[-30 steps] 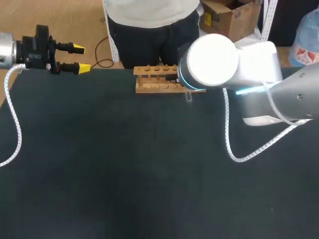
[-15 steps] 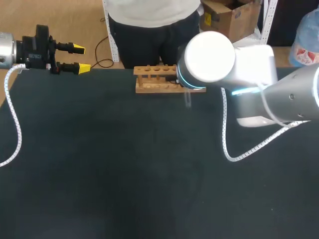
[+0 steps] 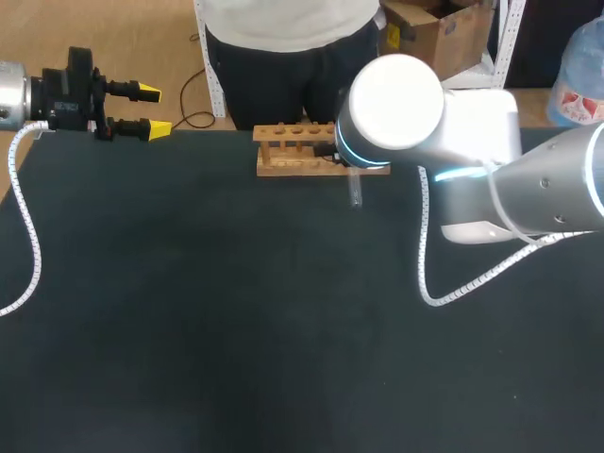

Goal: Grasp the test tube, adjust it, and insert it.

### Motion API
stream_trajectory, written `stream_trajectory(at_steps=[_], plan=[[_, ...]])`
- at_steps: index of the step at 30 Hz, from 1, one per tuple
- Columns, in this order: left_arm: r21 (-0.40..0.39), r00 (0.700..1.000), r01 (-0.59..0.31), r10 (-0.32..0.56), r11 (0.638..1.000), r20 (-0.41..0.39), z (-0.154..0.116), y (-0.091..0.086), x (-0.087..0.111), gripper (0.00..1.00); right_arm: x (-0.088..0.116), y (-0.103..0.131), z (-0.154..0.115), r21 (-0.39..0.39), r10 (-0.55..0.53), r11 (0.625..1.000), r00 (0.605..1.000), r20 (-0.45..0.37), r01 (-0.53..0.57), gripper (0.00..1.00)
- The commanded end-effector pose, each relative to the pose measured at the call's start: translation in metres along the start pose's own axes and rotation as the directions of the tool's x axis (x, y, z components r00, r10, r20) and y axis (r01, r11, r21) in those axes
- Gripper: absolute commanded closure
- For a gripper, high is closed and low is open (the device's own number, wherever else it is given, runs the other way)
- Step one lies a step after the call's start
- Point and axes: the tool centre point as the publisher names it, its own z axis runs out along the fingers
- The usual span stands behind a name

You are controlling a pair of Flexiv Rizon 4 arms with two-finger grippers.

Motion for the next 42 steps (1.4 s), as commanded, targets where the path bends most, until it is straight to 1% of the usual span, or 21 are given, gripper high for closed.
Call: stream_trajectory(at_steps=[1,11,19,23,29,36,42], plan=[[-0.005,1.000,-0.004,0.004,1.000,0.004,0.000,-0.002,0.001,0.00,0.000,0.000,0.003,0.000,-0.002,1.000,1.000,-0.008,0.002,1.00],[-0.005,1.000,-0.004,0.004,1.000,0.004,0.000,-0.002,0.001,0.00,0.000,-0.003,0.001,0.003,-0.001,1.000,1.000,-0.015,0.001,1.00],[-0.005,1.000,-0.004,0.004,1.000,0.004,0.000,-0.002,0.001,0.00,0.001,-0.008,-0.020,0.002,0.014,1.000,1.000,0.013,-0.014,1.00],[-0.005,1.000,-0.004,0.004,1.000,0.004,0.000,-0.002,0.001,0.00,0.000,-0.013,-0.036,-0.003,0.020,1.000,0.999,0.032,-0.020,1.00],[-0.005,1.000,-0.004,0.004,1.000,0.004,0.000,-0.002,0.001,0.00,-0.001,-0.029,-0.061,0.002,0.042,0.999,0.997,0.067,-0.042,1.00],[-0.005,1.000,-0.004,0.004,1.000,0.004,0.000,-0.002,0.001,0.00,-0.003,-0.052,-0.083,0.006,0.063,0.998,0.993,0.096,-0.064,1.00],[-0.005,1.000,-0.004,0.004,1.000,0.004,0.000,-0.002,0.001,0.00,-0.001,-0.062,-0.098,0.019,0.059,0.998,0.993,0.104,-0.061,1.00]])
